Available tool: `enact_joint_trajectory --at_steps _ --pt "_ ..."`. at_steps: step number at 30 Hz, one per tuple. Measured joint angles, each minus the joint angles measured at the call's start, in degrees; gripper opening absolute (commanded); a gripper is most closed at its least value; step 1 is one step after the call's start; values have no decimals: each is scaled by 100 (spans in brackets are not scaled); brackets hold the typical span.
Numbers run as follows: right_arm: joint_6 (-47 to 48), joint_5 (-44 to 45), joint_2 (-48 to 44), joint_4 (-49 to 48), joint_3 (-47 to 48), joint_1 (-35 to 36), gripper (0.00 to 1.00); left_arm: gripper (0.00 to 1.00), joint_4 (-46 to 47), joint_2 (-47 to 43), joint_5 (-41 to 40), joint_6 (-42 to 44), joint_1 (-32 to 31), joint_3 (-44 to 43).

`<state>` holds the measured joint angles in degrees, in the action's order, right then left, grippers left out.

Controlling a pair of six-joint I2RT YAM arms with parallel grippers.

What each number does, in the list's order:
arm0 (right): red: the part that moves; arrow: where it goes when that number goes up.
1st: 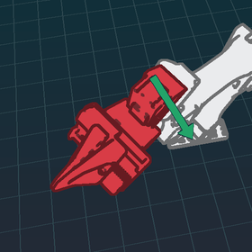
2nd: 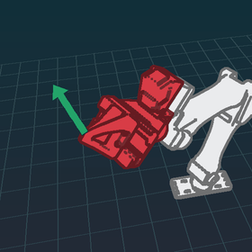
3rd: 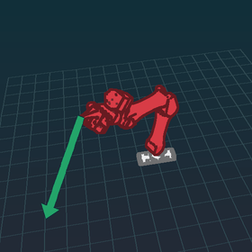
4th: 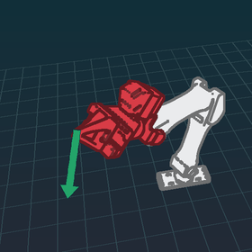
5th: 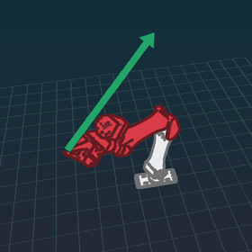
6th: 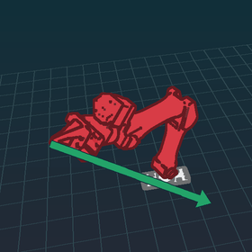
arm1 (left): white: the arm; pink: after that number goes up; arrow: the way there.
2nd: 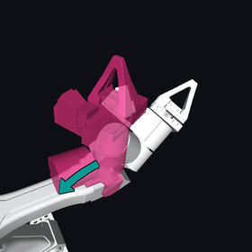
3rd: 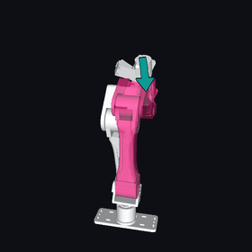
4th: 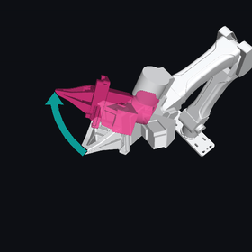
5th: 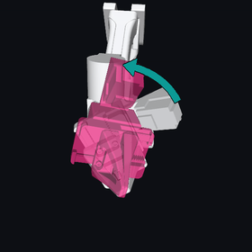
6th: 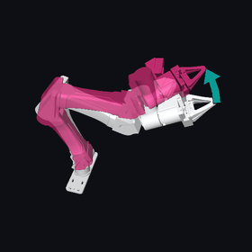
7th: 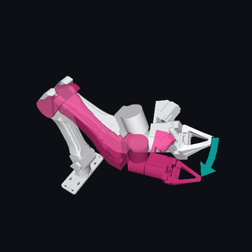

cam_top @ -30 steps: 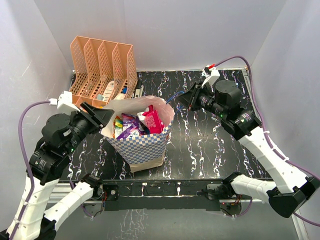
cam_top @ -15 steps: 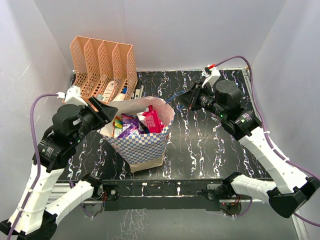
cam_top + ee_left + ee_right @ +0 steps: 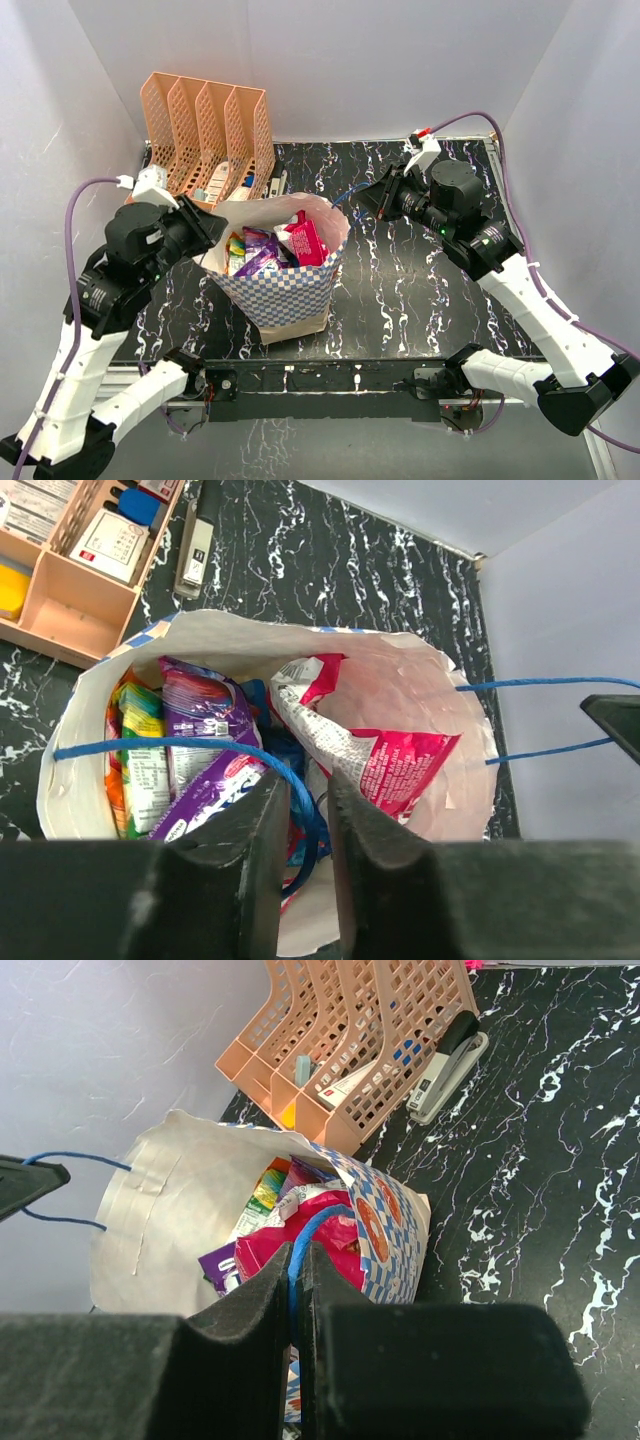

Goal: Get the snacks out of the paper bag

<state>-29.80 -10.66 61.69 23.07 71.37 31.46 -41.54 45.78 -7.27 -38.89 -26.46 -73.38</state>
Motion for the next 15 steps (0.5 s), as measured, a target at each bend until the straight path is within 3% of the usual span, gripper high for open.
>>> enact_joint_trajectory --at_steps 3,10,15 --pt "50 0 0 4 0 0 7 0 -24 236 -66 98 0 -116" --pt "452 -68 -79 240 -4 0 7 0 -422 811 -612 223 0 -944" --pt "951 -667 -232 433 -149 -2 8 0 -837 1062 -1145 450 0 -1799"
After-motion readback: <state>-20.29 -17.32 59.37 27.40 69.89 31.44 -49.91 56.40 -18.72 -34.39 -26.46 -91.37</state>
